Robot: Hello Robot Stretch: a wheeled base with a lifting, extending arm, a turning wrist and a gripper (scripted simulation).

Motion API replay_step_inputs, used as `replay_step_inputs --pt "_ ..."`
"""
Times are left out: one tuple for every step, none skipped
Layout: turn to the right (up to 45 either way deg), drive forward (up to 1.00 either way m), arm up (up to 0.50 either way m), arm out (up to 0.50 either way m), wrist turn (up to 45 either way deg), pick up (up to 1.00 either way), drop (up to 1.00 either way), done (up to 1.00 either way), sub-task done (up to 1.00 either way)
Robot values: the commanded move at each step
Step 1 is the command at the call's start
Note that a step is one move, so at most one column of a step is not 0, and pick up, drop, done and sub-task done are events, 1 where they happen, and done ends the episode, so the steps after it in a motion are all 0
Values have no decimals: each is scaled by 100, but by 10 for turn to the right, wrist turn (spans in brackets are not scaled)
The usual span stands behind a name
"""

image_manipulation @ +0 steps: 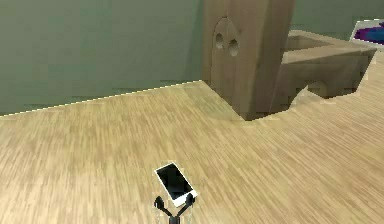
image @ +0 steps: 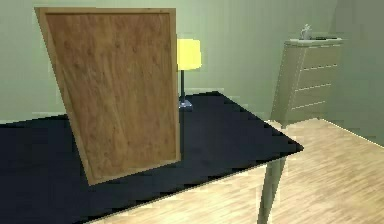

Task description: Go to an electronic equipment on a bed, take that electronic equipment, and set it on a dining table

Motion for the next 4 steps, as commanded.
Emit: replay_step_inputs --pt "60 0 0 0 0 0 0 0 0" --pt "0 5 0 0 0 0 0 0 0" --pt "330 0 0 0 0 0 0 0 0" --pt "-240 0 0 0 0 0 0 0 0"
